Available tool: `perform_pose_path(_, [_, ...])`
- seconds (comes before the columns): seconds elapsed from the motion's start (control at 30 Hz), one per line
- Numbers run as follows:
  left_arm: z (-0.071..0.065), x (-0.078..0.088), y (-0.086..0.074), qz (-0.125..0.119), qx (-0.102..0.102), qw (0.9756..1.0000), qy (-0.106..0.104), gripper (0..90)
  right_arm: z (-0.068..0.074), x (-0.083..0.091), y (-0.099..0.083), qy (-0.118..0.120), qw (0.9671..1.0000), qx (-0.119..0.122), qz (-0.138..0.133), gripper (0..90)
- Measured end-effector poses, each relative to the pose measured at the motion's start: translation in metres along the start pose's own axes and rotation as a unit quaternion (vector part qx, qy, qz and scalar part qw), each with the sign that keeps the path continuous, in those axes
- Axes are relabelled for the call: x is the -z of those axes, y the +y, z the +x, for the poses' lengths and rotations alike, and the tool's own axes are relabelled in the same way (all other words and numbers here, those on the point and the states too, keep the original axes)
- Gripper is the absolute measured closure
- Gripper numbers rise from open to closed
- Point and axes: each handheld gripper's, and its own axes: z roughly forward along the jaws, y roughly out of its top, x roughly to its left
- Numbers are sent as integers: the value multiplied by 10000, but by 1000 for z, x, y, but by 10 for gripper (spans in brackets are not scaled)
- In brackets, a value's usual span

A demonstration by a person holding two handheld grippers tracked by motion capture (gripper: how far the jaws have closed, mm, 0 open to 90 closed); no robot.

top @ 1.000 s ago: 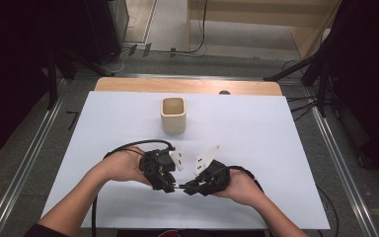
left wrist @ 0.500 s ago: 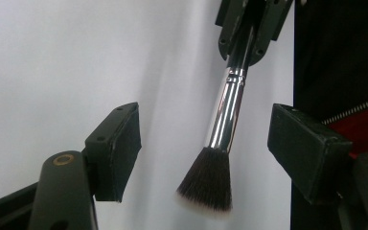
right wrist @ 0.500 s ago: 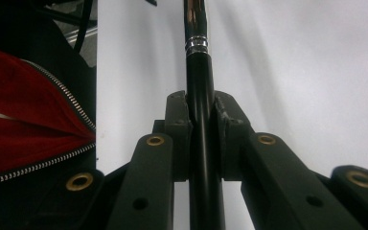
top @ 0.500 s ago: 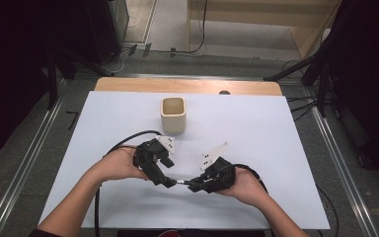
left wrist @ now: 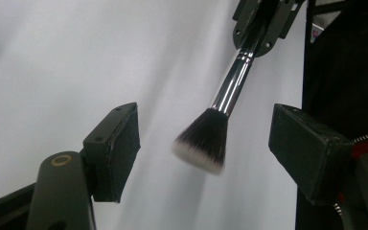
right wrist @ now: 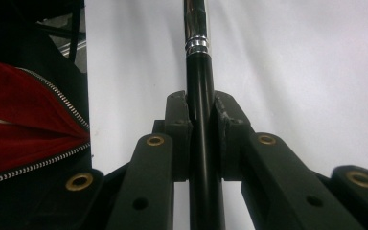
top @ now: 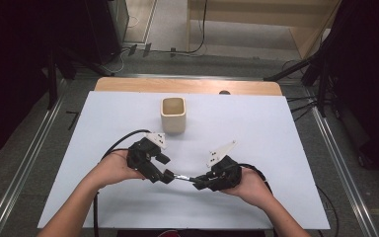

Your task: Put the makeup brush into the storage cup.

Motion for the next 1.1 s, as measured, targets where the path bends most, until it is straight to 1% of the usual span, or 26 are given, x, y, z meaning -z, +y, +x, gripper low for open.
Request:
perform_pose_path(0.07, [1,1,-2,-67,-4,10000,17,270,0,2,-2,-23,10000,-5,-33,800])
perform_pose_path(0.2, [-1,2,-6,-197,121,9997,92,264,0,5,-6,-7,9999,-104,-71,800])
perform_pose_path(0.27, [-1,3,-7,-264,159,9995,109,264,-1,7,-9,-4,9999,-108,-100,800])
perform_pose_path(0.33, [-1,3,-9,-320,220,9991,147,264,-4,8,-13,10,9997,-198,-156,800])
perform_pose_path(0.37, [-1,4,-10,-342,254,9990,165,264,-4,9,-14,-3,9996,-248,-142,799])
perform_pose_path(0.47, [0,5,-13,-464,352,9981,197,263,-5,11,-17,-97,9992,-342,-161,799])
perform_pose_path(0.53, [0,6,-16,-609,460,9970,139,248,-5,13,-19,-131,9991,-363,-188,799])
perform_pose_path(0.57, [0,5,-17,-675,494,9964,117,241,-5,14,-20,-168,9988,-422,-190,799])
perform_pose_path(0.6, [0,5,-18,-733,572,9956,106,234,-5,14,-21,-177,9986,-466,-201,799])
perform_pose_path(0.67, [0,3,-21,-747,649,9950,165,231,-5,15,-22,-255,9980,-534,-224,799])
perform_pose_path(0.7, [0,2,-22,-749,654,9948,213,228,-5,15,-23,-274,9977,-572,-225,799])
perform_pose_path(0.77, [0,1,-23,-795,734,9937,275,226,-4,17,-23,-335,9972,-622,-252,799])
perform_pose_path(0.9, [0,0,-24,-930,971,9904,335,226,-4,19,-24,-417,9957,-728,-397,799])
perform_pose_path(0.93, [-1,-1,-25,-925,1025,9898,361,226,-5,19,-24,-419,9950,-796,-424,799])
perform_pose_path(0.97, [-1,-1,-27,-941,1111,9888,338,226,-5,19,-24,-451,9942,-855,-467,799])
perform_pose_path(1.0, [-1,-1,-27,-969,1155,9881,299,226,-4,20,-23,-502,9936,-874,-514,798])
perform_pose_path(1.03, [-2,-1,-28,-1010,1196,9872,309,226,-3,20,-23,-553,9932,-878,-524,799])
perform_pose_path(1.1, [-4,-3,-30,-1039,1233,9864,333,228,0,21,-22,-655,9920,-926,-561,799])
